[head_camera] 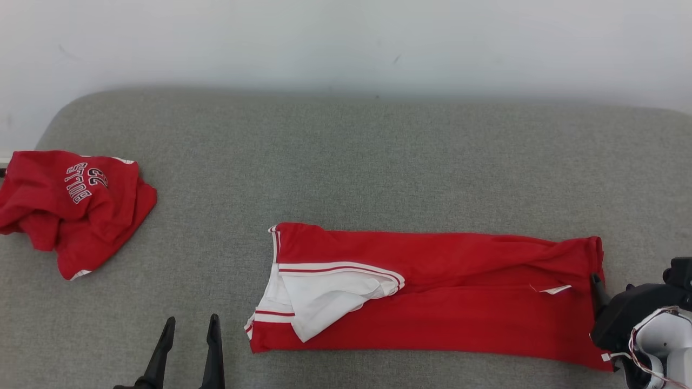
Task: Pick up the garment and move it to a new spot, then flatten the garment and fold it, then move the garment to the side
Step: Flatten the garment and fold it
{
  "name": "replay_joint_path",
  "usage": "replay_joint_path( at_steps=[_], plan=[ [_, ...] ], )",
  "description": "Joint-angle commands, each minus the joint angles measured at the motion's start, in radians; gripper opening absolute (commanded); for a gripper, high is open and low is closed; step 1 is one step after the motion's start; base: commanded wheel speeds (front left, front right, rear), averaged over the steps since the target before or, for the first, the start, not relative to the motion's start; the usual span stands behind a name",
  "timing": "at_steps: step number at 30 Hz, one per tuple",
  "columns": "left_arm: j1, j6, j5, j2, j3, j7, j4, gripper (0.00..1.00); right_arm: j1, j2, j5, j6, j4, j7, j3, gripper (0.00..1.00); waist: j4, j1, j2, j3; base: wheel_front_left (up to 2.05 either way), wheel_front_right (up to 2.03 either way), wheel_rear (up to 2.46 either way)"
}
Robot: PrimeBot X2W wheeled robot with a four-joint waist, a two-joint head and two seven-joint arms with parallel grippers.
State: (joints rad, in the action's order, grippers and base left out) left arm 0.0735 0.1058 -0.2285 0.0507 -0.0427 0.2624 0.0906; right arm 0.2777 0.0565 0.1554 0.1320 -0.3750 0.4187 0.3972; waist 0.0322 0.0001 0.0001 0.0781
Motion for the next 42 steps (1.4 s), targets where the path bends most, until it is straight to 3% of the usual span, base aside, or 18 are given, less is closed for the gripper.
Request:
replay_joint_path(
  at_steps=[1, 6, 12, 18, 19, 20, 37, 42],
  plan=[
    [-0.018, 0.003, 0.007, 0.0, 0.0, 0.003, 0.002, 1.0, 0.015, 0.01, -0.015, -0.002, -0.01, 0.005, 0.006, 1.0, 0.009, -0.0001, -0.0001, 0.032, 0.0, 0.0, 0.0],
    [-0.043, 0.007, 0.02, 0.0, -0.007, 0.003, 0.009, 1.0, 0.077, 0.026, -0.09, -0.002, -0.089, 0.03, 0.035, 1.0, 0.027, -0.0001, -0.0001, 0.084, 0.0, 0.0, 0.0],
    [-0.065, 0.008, 0.025, -0.001, -0.002, 0.003, 0.009, 1.0, 0.118, 0.024, -0.108, -0.002, -0.164, 0.029, 0.044, 1.0, 0.044, -0.0001, -0.0001, 0.119, 0.0, 0.0, 0.0],
    [-0.074, 0.005, 0.028, 0.0, -0.003, 0.003, 0.009, 1.0, 0.106, 0.019, -0.129, -0.002, -0.251, 0.095, 0.038, 1.0, 0.056, -0.0001, -0.0001, 0.131, 0.0, 0.0, 0.0],
    [-0.074, 0.006, 0.028, 0.0, -0.004, 0.003, 0.009, 1.0, 0.104, 0.016, -0.127, -0.002, -0.258, 0.103, 0.027, 0.08, 0.057, -0.0001, -0.0001, 0.132, 0.0, 0.0, 0.0],
    [-0.074, 0.005, 0.028, 0.0, -0.004, 0.003, 0.008, 1.0, 0.105, 0.015, -0.125, -0.001, -0.259, 0.104, 0.022, 0.0, 0.058, -0.0001, -0.0001, 0.133, 0.0, 0.0, 0.0],
    [-0.078, -0.003, 0.021, 0.0, -0.013, 0.003, 0.011, 1.0, 0.122, 0.134, -0.254, -0.003, -0.072, 0.046, 0.248, 0.0, 0.034, -0.0001, -0.0001, 0.095, 0.0, 0.0, 0.0],
    [-0.063, -0.007, 0.003, 0.0, -0.019, 0.003, 0.029, 1.0, 0.096, 0.099, -0.243, -0.002, -0.018, 0.079, 0.232, 0.0, 0.033, -0.0001, -0.0001, 0.065, 0.0, 0.0, 0.0]
  ],
)
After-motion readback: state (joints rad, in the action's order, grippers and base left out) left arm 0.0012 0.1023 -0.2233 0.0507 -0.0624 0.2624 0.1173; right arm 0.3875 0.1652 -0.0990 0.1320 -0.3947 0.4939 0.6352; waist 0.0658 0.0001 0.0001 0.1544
